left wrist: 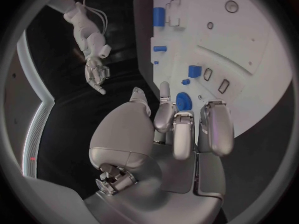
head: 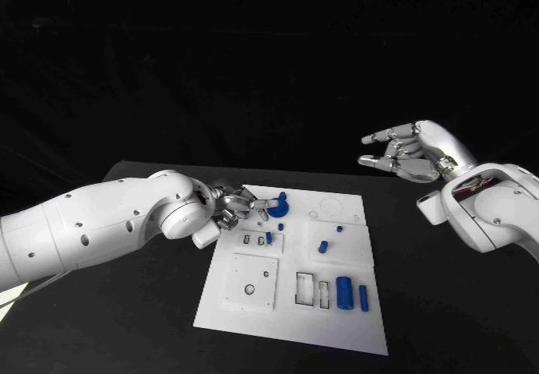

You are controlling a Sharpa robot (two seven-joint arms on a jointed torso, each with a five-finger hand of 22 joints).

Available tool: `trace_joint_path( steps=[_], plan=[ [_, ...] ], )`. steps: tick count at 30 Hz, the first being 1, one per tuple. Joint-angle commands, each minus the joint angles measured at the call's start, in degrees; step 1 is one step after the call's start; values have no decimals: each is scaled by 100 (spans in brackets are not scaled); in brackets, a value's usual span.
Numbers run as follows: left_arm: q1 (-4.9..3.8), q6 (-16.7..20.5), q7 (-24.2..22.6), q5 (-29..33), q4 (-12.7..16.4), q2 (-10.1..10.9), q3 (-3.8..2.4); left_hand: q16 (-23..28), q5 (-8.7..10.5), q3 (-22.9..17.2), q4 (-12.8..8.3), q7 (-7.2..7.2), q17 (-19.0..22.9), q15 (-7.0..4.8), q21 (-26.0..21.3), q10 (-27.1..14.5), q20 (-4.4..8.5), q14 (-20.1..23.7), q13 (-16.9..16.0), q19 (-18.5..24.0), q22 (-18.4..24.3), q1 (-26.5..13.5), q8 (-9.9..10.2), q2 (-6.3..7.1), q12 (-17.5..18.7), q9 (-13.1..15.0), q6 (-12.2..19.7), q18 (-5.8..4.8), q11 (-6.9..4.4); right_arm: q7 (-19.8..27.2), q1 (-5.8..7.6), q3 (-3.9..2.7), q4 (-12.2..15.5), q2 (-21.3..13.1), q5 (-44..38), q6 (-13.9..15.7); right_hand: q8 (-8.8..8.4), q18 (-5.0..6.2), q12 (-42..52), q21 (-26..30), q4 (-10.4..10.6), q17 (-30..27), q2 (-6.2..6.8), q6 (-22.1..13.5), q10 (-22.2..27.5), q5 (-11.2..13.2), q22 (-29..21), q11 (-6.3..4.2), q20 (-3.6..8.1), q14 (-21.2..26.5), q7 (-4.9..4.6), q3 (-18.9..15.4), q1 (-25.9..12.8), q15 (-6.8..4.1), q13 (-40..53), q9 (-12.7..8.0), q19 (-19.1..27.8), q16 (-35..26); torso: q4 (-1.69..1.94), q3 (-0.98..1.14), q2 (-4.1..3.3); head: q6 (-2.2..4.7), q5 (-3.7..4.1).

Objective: Assemble the parts on the task board

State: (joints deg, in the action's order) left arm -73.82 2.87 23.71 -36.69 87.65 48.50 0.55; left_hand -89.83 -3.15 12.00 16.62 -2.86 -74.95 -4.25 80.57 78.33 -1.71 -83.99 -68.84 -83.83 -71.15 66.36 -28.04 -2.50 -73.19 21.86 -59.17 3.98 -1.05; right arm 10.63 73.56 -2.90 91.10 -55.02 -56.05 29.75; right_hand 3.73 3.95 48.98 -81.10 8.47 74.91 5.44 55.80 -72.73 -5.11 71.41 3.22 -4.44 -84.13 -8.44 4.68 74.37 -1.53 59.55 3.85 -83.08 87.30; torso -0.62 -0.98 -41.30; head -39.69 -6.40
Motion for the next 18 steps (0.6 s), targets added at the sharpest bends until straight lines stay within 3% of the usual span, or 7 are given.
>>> trace_joint_path(
  steps=[1, 5, 11, 13, 15, 18],
  plan=[
    [-52, -882, 1086, -1598, -156, -159, 4, -17, 33, 134, -6, 38, -1505, -88, 79, 59, 47, -601, -140, -135, -157, -194, -207, 27, -121, 207, 89, -85, -24, -17, 18, 2, -37, -38, 397, -125, 28, -19, -11, 42, 15, 1088, -65, 8, 41, -41, -25, -8, -20, -483, 25, -47, 9, 31, -16, 7, 37, -35, -28, 52, 55, -45, -32],
    [-117, -1078, 1254, -2012, -312, -376, 6, -17, 48, 325, 13, 73, -1505, -126, 145, 129, 107, -601, -262, -188, -283, -539, -383, 47, -229, 397, 169, -105, -87, -60, 28, 3, -65, -98, 393, -181, 28, -12, -83, 64, 67, 1056, -85, 17, 83, -3, -66, -6, -20, -475, 25, -108, -33, 31, -69, 7, 55, -60, -41, 64, 64, -65, -72],
    [-245, -1427, 1377, -2471, -534, -649, 24, -17, 47, 344, 0, 102, -1505, -151, 171, 134, 137, -601, -290, -208, -343, -459, -564, -43, -253, 598, 252, -117, -113, -106, 33, 5, -111, -133, 367, -200, 28, -8, -100, 74, 71, 1041, -87, 19, 92, -9, -82, -7, -20, -471, 25, -120, -30, 31, -81, 8, 62, -71, -39, 82, 66, -97, -95],
    [-296, -1597, 1407, -2567, -632, -741, 50, -17, 46, 350, -3, 106, -1505, -153, 174, 127, 143, -601, -288, -210, -354, -416, -624, -77, -251, 671, 289, -119, -119, -116, 34, 6, -128, -129, 364, -201, 29, -7, -104, 78, 73, 1038, -93, 24, 96, -37, -88, -9, -19, -470, 28, -136, -16, 30, -84, 8, 65, -74, -37, 72, 55, -91, -95],
    [-335, -1787, 1433, -2628, -716, -819, 69, -17, 46, 354, -4, 108, -1505, -155, 177, 124, 144, -601, -288, -211, -361, -399, -650, -89, -250, 703, 307, -120, -120, -121, 34, 8, -144, -124, 362, -202, 29, -7, -104, 78, 73, 1038, -93, 24, 96, -37, -88, -9, -19, -470, 28, -136, -16, 30, -84, 8, 65, -74, -45, 82, 53, -107, -103],
    [-373, -2044, 1470, -2673, -818, -918, 87, -17, 45, 349, -15, 111, -1505, -156, 191, 124, 149, -601, -302, -219, -397, -304, -743, -144, -260, 823, 371, -126, -126, -119, 33, 11, -168, -114, 368, -207, 28, -5, -114, 84, 104, 1031, -100, 28, 102, -52, -97, -9, -18, -468, 29, -186, -31, 29, -93, 8, 69, -82, -45, 74, 50, -119, -101]
  ],
)
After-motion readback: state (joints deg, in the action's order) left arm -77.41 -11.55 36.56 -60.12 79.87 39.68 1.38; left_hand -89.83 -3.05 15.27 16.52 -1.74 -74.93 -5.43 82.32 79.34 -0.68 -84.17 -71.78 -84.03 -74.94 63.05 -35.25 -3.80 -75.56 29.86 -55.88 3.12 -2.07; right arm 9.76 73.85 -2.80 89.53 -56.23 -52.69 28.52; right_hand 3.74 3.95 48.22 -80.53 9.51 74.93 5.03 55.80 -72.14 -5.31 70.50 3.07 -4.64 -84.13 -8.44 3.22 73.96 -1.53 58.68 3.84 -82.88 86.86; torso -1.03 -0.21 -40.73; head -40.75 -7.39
